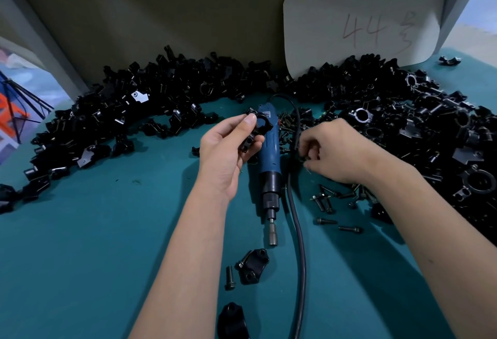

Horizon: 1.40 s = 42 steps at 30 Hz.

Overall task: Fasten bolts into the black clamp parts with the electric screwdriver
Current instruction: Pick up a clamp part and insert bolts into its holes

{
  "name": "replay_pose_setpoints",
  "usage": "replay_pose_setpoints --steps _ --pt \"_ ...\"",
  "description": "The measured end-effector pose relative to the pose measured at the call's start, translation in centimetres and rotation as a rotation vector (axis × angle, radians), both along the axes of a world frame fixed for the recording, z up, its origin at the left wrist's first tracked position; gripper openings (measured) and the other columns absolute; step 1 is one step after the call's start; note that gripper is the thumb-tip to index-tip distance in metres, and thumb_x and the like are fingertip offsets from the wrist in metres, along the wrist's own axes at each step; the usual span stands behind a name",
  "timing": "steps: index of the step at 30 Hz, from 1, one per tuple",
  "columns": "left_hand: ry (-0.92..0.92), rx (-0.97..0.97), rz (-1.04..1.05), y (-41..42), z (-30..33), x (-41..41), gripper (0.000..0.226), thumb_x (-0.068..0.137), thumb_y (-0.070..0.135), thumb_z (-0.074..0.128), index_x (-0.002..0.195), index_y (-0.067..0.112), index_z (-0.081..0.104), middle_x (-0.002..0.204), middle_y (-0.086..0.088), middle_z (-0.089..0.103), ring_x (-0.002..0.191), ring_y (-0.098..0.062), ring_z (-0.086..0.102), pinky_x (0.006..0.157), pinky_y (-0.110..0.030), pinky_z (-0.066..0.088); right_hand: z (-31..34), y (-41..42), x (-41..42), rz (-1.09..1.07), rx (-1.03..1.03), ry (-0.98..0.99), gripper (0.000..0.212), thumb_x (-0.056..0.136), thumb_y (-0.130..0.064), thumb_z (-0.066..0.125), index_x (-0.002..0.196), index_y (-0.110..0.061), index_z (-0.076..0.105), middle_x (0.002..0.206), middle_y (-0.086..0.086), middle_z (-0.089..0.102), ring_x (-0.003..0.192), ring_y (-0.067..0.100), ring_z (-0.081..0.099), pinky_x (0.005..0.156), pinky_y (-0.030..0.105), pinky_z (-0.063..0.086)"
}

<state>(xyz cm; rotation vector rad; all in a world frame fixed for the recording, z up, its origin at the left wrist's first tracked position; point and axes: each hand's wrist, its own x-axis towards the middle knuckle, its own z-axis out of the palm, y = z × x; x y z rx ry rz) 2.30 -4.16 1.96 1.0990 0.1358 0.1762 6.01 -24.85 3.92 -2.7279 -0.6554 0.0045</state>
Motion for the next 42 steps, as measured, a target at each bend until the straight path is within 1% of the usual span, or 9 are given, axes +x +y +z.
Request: replay_pose_setpoints --steps 2,7,11,25,28,32,35,39,42 --pt "-0.006 0.01 -0.009 -0.1 -0.1 0.0 0.011 0.093 0.012 0.075 0.086 0.017 0.083 0.09 -0.005 0.077 0.071 -0.014 0.071 0.066 -0.021 0.058 0.2 -0.2 0.2 -0.076 0.215 -0.038 0.017 0.081 -0.015 0.088 0.083 -0.025 0.074 0.072 -0.011 0.068 0.057 -0.003 0.059 0.055 0.007 0.045" --pt "-0.065 0.147 -0.012 -0.3 -0.3 0.0 0.008 0.092 0.007 0.075 0.095 0.014 0.077 0.089 -0.007 0.076 0.068 -0.017 0.071 0.068 -0.024 0.058 0.8 2.4 -0.3 -0.169 1.115 0.027 0.008 0.085 -0.014 0.086 0.088 -0.014 0.078 0.071 0.002 0.076 0.057 0.011 0.067 0.052 0.013 0.048" --pt "-0.146 0.263 -0.053 -0.5 -0.4 -0.1 0.018 0.092 0.005 0.075 0.092 0.023 0.079 0.086 -0.001 0.077 0.065 -0.016 0.069 0.067 -0.023 0.058 0.2 4.9 -0.7 -0.172 1.287 0.043 0.011 0.084 -0.012 0.086 0.084 -0.006 0.077 0.058 -0.002 0.068 0.049 0.008 0.059 0.048 0.015 0.043" --pt "-0.158 0.32 -0.055 -0.7 -0.7 -0.1 0.011 0.093 0.013 0.076 0.104 0.013 0.078 0.094 -0.004 0.08 0.076 -0.017 0.074 0.07 -0.026 0.059 -0.3 4.1 -0.4 -0.055 1.155 0.045 0.017 0.086 -0.02 0.085 0.072 -0.019 0.075 0.061 -0.007 0.068 0.05 0.002 0.056 0.049 0.013 0.042" --pt "-0.139 0.24 -0.015 -0.7 -0.7 0.0 0.007 0.096 0.012 0.072 0.101 0.013 0.075 0.09 -0.004 0.079 0.075 -0.015 0.074 0.069 -0.024 0.058 0.2 3.1 -0.3 0.042 1.098 0.198 0.023 0.098 -0.031 0.072 0.087 -0.013 0.081 0.067 0.008 0.066 0.053 0.011 0.051 0.045 0.019 0.04" --pt "-0.047 -0.037 0.017 -0.7 -0.3 0.2 0.007 0.097 0.011 0.068 0.098 0.009 0.075 0.092 -0.006 0.077 0.071 -0.015 0.071 0.068 -0.021 0.058 0.6 1.3 0.5 -0.045 0.576 0.07 0.006 0.095 -0.031 0.075 0.092 -0.026 0.076 0.075 -0.003 0.071 0.062 0.008 0.062 0.056 0.02 0.051" --pt "0.008 -0.192 0.007 -0.5 -0.4 0.2 0.008 0.098 0.013 0.069 0.101 0.006 0.073 0.091 -0.007 0.077 0.073 -0.016 0.072 0.069 -0.021 0.059 0.0 1.0 0.5 -0.061 0.119 0.141 0.023 0.077 -0.033 0.091 0.087 -0.029 0.07 0.075 -0.01 0.07 0.069 0.008 0.066 0.061 0.018 0.05" --pt "0.073 -0.315 -0.005 -0.1 -0.5 0.1 0.012 0.094 0.015 0.074 0.1 0.005 0.072 0.09 -0.009 0.076 0.077 -0.018 0.073 0.072 -0.023 0.059 -0.7 1.7 0.2 -0.072 0.189 0.179 0.017 0.08 -0.02 0.09 0.086 -0.024 0.075 0.075 -0.004 0.07 0.056 0.008 0.064 0.049 0.012 0.047" --pt "0.092 -0.355 -0.037 0.2 -0.7 -0.1 0.025 0.084 0.015 0.081 0.103 0.001 0.071 0.103 -0.017 0.075 0.079 -0.018 0.072 0.073 -0.022 0.059 -0.8 1.8 0.0 -0.103 0.223 0.241 0.02 0.088 -0.002 0.079 0.093 -0.021 0.073 0.08 0.004 0.07 0.048 0.015 0.069 0.047 0.027 0.058"
